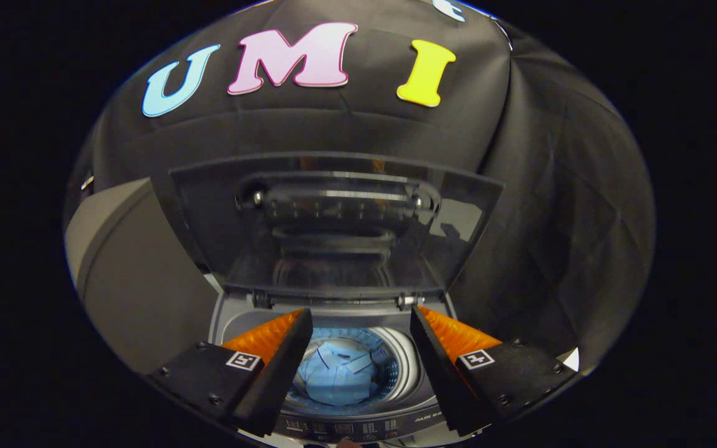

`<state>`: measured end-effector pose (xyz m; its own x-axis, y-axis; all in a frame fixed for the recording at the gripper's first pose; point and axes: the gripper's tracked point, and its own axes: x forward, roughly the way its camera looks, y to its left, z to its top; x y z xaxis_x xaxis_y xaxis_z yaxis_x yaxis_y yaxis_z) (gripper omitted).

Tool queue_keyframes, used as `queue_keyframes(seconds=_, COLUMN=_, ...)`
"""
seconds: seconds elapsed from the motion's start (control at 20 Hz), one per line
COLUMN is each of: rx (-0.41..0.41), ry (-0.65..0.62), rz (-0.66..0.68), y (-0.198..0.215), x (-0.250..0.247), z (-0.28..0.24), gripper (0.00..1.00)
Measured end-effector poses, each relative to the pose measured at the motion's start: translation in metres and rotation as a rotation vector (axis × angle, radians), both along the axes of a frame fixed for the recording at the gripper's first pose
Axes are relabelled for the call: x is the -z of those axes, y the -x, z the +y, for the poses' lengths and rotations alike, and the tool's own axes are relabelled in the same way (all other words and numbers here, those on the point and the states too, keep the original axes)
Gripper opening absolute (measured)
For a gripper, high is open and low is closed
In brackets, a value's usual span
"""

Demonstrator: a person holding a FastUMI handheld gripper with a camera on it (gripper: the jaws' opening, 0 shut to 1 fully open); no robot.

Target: Put the clothes into the washing machine and then close the washing machine lid.

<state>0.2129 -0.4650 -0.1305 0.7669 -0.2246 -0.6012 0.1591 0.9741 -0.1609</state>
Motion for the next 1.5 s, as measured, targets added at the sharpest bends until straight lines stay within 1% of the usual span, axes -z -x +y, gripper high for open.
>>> queue_keyframes(seconds=0.15, rx=-0.011, ry=0.013, rz=-0.055, y=-0.017, x=-0.035, z=0.003, gripper=0.99)
queue_keyframes(seconds=0.5, rx=-0.033, ry=0.018, rz=-0.156, y=-0.052, x=-0.089, z=0.012, gripper=0.99)
queue_keyframes(seconds=0.7, rx=-0.029, ry=-0.001, rz=-0.204, y=-0.081, x=-0.119, z=0.013, gripper=0.99)
queue_keyframes(seconds=0.9, rx=-0.024, ry=-0.045, rz=-0.171, y=-0.112, x=-0.113, z=0.012, gripper=0.99)
queue_keyframes(seconds=1.15, rx=-0.012, ry=-0.061, rz=-0.121, y=-0.128, x=-0.093, z=0.007, gripper=0.99)
queue_keyframes(seconds=1.25, rx=-0.014, ry=-0.071, rz=-0.088, y=-0.128, x=-0.082, z=0.006, gripper=0.99)
queue_keyframes(seconds=1.4, rx=-0.005, ry=-0.103, rz=-0.095, y=-0.129, x=-0.082, z=0.006, gripper=0.99)
queue_keyframes(seconds=1.5, rx=-0.02, ry=-0.084, rz=-0.089, y=-0.125, x=-0.081, z=0.008, gripper=0.99)
